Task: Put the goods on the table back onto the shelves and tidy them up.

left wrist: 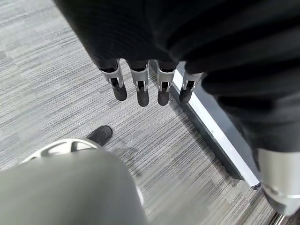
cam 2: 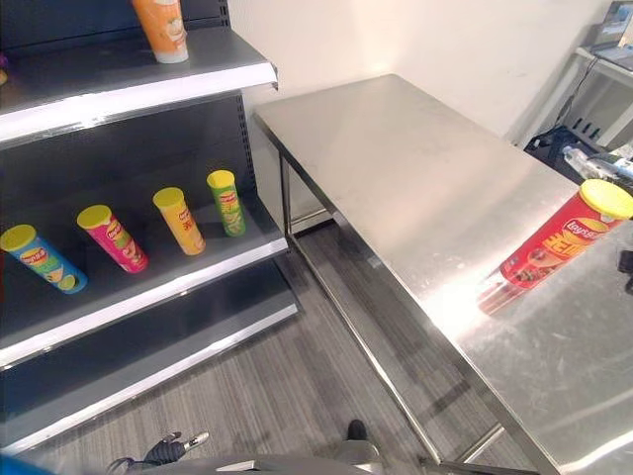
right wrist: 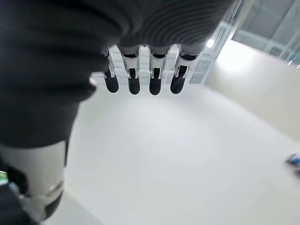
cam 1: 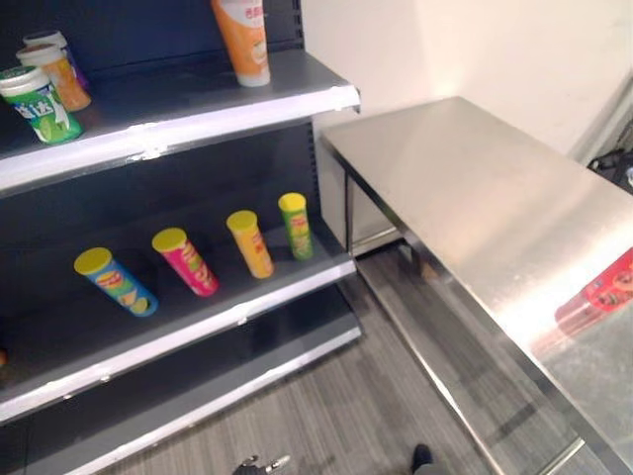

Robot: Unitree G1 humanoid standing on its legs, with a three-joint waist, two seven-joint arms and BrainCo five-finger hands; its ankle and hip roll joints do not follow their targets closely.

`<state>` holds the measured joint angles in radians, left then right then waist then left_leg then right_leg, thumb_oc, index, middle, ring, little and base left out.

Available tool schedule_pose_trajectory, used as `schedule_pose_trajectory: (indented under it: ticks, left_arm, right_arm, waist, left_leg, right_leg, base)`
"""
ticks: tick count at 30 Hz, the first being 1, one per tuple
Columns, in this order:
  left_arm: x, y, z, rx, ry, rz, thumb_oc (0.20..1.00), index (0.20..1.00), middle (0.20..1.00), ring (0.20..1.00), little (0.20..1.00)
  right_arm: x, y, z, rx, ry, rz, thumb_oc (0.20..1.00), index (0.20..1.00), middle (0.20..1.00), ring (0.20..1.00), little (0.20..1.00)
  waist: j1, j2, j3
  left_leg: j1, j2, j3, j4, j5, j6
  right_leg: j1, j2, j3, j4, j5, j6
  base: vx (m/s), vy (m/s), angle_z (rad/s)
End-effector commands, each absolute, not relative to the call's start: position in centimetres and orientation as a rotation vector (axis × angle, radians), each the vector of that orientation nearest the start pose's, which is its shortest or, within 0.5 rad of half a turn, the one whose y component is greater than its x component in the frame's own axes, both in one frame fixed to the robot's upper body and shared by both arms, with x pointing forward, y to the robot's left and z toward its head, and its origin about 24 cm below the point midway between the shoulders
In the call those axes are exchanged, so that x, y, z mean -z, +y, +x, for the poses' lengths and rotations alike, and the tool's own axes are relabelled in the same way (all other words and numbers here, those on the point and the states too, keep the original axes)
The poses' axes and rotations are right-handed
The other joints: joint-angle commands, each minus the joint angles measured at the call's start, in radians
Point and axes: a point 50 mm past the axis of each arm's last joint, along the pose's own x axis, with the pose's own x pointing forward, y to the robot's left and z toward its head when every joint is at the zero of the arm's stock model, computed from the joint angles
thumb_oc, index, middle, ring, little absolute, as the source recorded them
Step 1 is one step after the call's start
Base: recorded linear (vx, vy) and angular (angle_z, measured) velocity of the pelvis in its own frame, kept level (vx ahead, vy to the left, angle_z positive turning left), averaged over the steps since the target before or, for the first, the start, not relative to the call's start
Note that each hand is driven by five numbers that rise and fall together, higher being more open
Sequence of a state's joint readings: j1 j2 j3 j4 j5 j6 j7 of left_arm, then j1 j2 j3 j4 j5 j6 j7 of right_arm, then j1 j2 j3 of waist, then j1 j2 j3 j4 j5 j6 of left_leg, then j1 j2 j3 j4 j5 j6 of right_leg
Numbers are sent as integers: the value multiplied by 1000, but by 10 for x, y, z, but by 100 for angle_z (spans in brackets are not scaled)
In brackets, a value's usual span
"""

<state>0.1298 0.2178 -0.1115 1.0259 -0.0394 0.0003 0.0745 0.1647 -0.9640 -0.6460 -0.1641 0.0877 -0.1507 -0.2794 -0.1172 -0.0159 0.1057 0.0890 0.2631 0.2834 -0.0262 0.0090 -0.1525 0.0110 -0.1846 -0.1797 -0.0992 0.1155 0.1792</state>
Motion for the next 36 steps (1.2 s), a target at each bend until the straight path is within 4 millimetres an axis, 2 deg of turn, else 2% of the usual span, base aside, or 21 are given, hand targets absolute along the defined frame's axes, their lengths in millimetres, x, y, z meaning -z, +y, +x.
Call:
schedule_pose_trajectory:
  ticks: [1,4,6,10,17,25,36]
  left_arm:
    - [146,240,115,-190,1034,235,1000,1000,1000,1000,1000]
    - [149,241,105,-173,1076,258,1000,1000,1000,1000,1000]
    - [150,241,103,-168,1082,263,1000,1000,1000,1000,1000]
    - [151,246,95,-170,1110,275,1000,1000,1000,1000,1000]
    - [151,248,92,-168,1117,280,1000,1000,1000,1000,1000]
    - [151,250,89,-164,1123,277,1000,1000,1000,1000,1000]
    - [153,254,75,-171,1169,274,1000,1000,1000,1000,1000]
  right_arm:
    - [-273,-377,175,802,-634,-887,1000,1000,1000,1000,1000]
    - [-259,-398,167,912,-549,-858,1000,1000,1000,1000,1000]
    - [-256,-401,167,917,-536,-847,1000,1000,1000,1000,1000]
    - [-234,-419,168,942,-395,-818,1000,1000,1000,1000,1000]
    - [-222,-427,178,948,-333,-755,1000,1000,1000,1000,1000]
    - [-227,-431,199,883,-291,-736,1000,1000,1000,1000,1000]
    - [-232,-433,214,815,-239,-764,1000,1000,1000,1000,1000]
  waist:
    - [3,-61,46]
    - [-10,-47,30]
    - [-9,-46,29]
    - [-10,-38,22]
    - [3,-32,15]
    - [30,-27,23]
    - [61,-23,27]
  left_leg:
    - [-105,-91,-161,23,-43,8]
    - [-89,-99,-139,12,-45,15]
    - [-82,-99,-132,6,-44,16]
    - [-45,-101,-96,-14,-46,21]
    - [-12,-101,-75,-38,-48,22]
    - [-14,-88,-86,-43,-30,10]
    - [-15,-70,-110,-44,-9,-6]
  right_leg:
    - [59,24,-5,20,-167,-3]
    - [67,13,-6,20,-169,3]
    - [67,11,-3,22,-170,4]
    - [66,-1,8,36,-174,9]
    - [72,-3,13,35,-174,14]
    - [82,8,0,34,-190,3]
    - [115,29,-39,31,-214,-15]
  base:
    - [51,-4,-42]
    - [101,58,-1]
    - [43,43,-10]
    - [65,63,-18]
    - [43,4,-10]
    - [15,-28,1]
    - [8,-46,13]
